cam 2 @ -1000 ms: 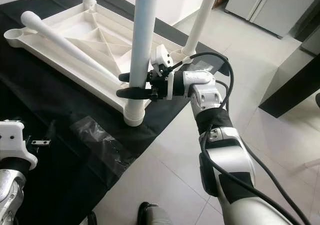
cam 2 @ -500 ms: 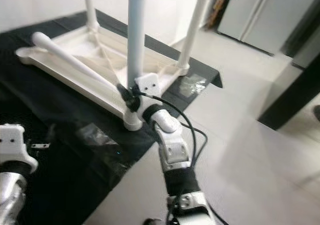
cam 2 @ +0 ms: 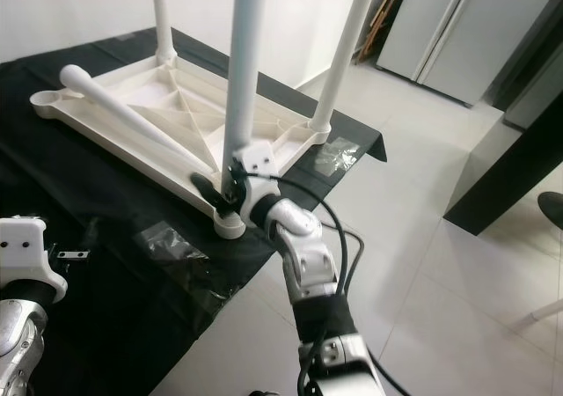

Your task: Building children table

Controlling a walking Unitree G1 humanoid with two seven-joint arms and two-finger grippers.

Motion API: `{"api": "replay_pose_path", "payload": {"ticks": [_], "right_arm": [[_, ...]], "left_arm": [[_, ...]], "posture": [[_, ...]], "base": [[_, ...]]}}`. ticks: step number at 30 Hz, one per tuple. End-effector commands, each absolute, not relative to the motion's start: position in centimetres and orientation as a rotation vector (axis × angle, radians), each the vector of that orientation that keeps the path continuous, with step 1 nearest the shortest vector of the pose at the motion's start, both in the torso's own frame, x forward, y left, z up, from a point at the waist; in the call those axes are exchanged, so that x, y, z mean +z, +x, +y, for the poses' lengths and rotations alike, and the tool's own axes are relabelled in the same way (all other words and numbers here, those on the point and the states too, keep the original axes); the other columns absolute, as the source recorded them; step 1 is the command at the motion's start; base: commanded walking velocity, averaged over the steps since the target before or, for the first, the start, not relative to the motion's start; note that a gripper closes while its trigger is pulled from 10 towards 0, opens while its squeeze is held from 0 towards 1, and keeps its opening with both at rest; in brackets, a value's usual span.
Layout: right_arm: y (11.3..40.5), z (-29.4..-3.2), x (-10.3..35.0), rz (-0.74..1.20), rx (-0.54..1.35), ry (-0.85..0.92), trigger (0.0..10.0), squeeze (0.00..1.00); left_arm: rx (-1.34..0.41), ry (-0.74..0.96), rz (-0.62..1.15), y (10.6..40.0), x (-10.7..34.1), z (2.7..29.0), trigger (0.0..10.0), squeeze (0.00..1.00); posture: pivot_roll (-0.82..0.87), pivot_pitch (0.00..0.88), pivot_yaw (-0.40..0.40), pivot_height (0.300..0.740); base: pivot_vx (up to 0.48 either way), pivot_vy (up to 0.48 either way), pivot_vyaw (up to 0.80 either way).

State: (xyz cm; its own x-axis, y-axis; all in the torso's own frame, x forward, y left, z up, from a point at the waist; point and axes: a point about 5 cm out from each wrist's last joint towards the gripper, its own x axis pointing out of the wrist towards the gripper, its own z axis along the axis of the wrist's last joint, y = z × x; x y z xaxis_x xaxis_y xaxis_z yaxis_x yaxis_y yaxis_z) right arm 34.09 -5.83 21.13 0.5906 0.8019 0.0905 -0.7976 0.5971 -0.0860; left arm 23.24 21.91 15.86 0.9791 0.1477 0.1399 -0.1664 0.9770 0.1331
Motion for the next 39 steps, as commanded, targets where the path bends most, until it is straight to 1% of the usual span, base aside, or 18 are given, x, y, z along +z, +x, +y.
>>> {"api": "replay_pose_path", "payload": {"ticks": [1, 3, 4, 5, 6, 10, 11, 12, 13, 24, 26, 30, 31, 33, 34, 35, 36, 39], "right_arm": [[33.9, -5.7, 22.1, -0.169, 1.15, -0.095, 10.0, 1.0], [33.9, -5.9, 22.5, -0.179, 1.216, -0.137, 10.0, 1.0], [34.2, -6.2, 22.7, -0.176, 1.269, -0.18, 10.0, 0.75], [34.2, -6.2, 22.7, -0.176, 1.269, -0.18, 10.0, 0.75], [34.6, -6.6, 23.0, -0.168, 1.313, -0.216, 10.0, 0.0], [35.9, -7.5, 24.1, -0.142, 1.381, -0.191, 10.0, 0.0], [36.0, -7.5, 24.3, -0.14, 1.386, -0.178, 6.2, 0.0], [36.0, -7.5, 24.3, -0.14, 1.386, -0.178, 6.2, 0.0], [36.2, -7.7, 24.4, -0.129, 1.406, -0.174, 0.0, 0.0], [36.4, -8.4, 24.2, -0.113, 1.469, -0.186, 0.0, 0.0], [36.4, -8.8, 24.1, -0.116, 1.451, -0.189, 0.0, 0.0], [36.2, -10.7, 22.9, -0.114, 1.261, -0.206, 0.0, 0.0], [36.2, -10.7, 22.9, -0.114, 1.261, -0.206, 0.0, 0.0], [35.7, -10.6, 21.2, -0.034, 1.108, -0.155, 0.0, 0.0], [36.1, -10.4, 19.9, 0.001, 0.818, -0.179, 0.0, 0.0], [36.1, -10.4, 19.9, 0.001, 0.818, -0.179, 0.0, 0.0], [35.6, -10.9, 18.6, 0.052, 0.455, -0.142, 0.0, 0.0], [33.9, -10.0, 17.5, 0.077, 0.365, -0.122, 0.0, 0.0]], "left_arm": [[0.16, 0.144, -0.122, 23.2, 15.5, 21.7, 10.0, 0.0], [0.161, 0.143, -0.122, 23.3, 15.4, 21.7, 10.0, 0.0], [0.161, 0.143, -0.122, 23.3, 15.4, 21.7, 10.0, 0.0], [0.161, 0.143, -0.122, 23.3, 15.4, 21.7, 10.0, 0.0], [0.162, 0.142, -0.122, 23.2, 15.4, 21.7, 10.0, 0.0], [0.168, 0.142, -0.124, 23.1, 15.4, 21.7, 10.0, 0.0], [0.168, 0.142, -0.124, 23.0, 15.4, 21.7, 10.0, 0.0], [0.168, 0.142, -0.124, 23.0, 15.4, 21.7, 10.0, 0.0], [0.169, 0.142, -0.123, 23.0, 15.4, 21.7, 10.0, 0.0], [0.166, 0.143, -0.12, 22.8, 15.5, 21.7, 10.0, 0.0], [0.167, 0.142, -0.12, 22.8, 15.5, 21.7, 10.0, 0.0], [0.167, 0.141, -0.121, 22.9, 15.5, 21.8, 10.0, 0.0], [0.167, 0.141, -0.121, 22.9, 15.5, 21.8, 10.0, 0.0], [0.166, 0.144, -0.12, 22.9, 15.5, 22.0, 10.0, 0.0], [0.166, 0.146, -0.12, 23.0, 15.5, 22.1, 10.0, 0.0], [0.166, 0.146, -0.12, 23.0, 15.5, 22.1, 10.0, 0.0], [0.166, 0.148, -0.119, 23.0, 15.5, 22.2, 10.0, 0.0], [0.165, 0.15, -0.119, 23.1, 15.6, 22.3, 10.0, 0.0]], "posture": [[-0.05, 0.126, -0.13, 0.74], [-0.05, 0.126, -0.13, 0.74], [-0.05, 0.126, -0.132, 0.74], [-0.05, 0.126, -0.132, 0.74], [-0.04, 0.128, -0.136, 0.74], [-0.03, 0.136, -0.137, 0.74], [-0.03, 0.138, -0.135, 0.74], [-0.03, 0.138, -0.135, 0.74], [-0.03, 0.14, -0.131, 0.74], [-0.02, 0.145, -0.131, 0.74], [-0.02, 0.145, -0.132, 0.74], [-0.03, 0.151, -0.132, 0.74], [-0.03, 0.151, -0.132, 0.74], [-0.03, 0.151, -0.131, 0.74], [-0.04, 0.148, -0.126, 0.74], [-0.04, 0.148, -0.126, 0.74], [-0.04, 0.148, -0.124, 0.74], [-0.04, 0.15, -0.115, 0.74]], "base": [[0.0, 0.0, 0.0], [0.0, 0.0, 0.0], [0.0, 0.0, 0.0], [0.0, 0.0, 0.0], [0.0, 0.0, 0.0], [0.0, 0.0, 0.0], [0.0, 0.0, 0.0], [0.0, 0.0, 0.0], [0.0, 0.0, 0.0], [0.0, 0.0, 0.0], [0.0, 0.0, 0.0], [0.0, 0.0, 0.0], [0.0, 0.0, 0.0], [0.0, 0.0, 0.0], [0.0, 0.0, 0.0], [0.0, 0.0, 0.0], [0.0, 0.0, 0.0], [0.0, 0.0, 0.0]]}}
